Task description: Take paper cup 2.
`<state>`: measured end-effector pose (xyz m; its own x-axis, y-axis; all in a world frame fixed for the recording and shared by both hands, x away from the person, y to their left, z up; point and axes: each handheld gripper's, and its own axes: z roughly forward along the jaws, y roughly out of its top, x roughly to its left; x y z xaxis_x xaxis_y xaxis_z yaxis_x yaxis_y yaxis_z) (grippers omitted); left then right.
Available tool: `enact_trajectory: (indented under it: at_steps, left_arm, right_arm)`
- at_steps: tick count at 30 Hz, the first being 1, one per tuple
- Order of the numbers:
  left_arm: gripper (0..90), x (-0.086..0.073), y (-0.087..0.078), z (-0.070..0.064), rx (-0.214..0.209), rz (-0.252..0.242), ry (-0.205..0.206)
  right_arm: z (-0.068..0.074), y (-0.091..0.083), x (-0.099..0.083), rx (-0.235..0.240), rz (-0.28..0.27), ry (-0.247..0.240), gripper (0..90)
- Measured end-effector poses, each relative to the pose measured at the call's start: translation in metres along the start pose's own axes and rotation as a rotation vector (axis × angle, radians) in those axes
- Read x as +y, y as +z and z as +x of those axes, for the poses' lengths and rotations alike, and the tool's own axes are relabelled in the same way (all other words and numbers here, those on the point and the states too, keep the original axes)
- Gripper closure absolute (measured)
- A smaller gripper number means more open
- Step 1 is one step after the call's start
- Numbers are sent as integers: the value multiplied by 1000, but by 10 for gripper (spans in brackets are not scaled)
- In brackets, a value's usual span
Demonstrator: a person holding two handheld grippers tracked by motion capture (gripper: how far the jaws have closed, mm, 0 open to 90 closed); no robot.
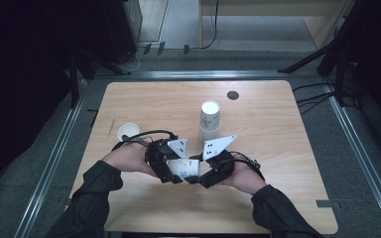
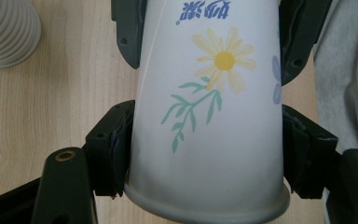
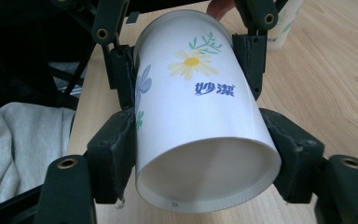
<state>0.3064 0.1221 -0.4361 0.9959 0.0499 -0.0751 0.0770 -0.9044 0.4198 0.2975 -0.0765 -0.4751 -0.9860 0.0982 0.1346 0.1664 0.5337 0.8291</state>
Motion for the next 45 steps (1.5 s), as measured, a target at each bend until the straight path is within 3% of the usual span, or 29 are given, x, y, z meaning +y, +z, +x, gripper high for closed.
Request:
enact_trajectory:
  at_steps: [7, 13, 27, 36, 37, 41, 44, 45]
  left_arm:
    - [248, -2, -3, 0, 3, -32, 4]
    - [134, -8, -10, 3, 9, -99, -38]
    - [123, -34, -20, 2, -9, -287, -99]
    - [125, -44, -13, -2, -1, -369, -150]
    - [125, -46, -10, -4, -12, -402, -162]
    - [125, -47, -8, -6, -7, -408, -169]
    - [127, -46, -7, -5, -14, -448, -175]
    - [129, -46, -6, -5, -25, -484, -178]
  right_arm:
    - [2, -2, 2, -4, 0, -16, 336]
    - [-1, -11, 2, -15, -26, -6, 336]
    - [-6, -35, 3, 4, -145, 31, 336]
    - [-4, -37, 4, 13, -161, 25, 336]
    - [-4, -38, 4, 18, -162, 24, 336]
    - [-4, -37, 4, 23, -163, 24, 336]
    - [-3, -37, 4, 28, -163, 23, 336]
    - [-3, -35, 4, 36, -157, 22, 336]
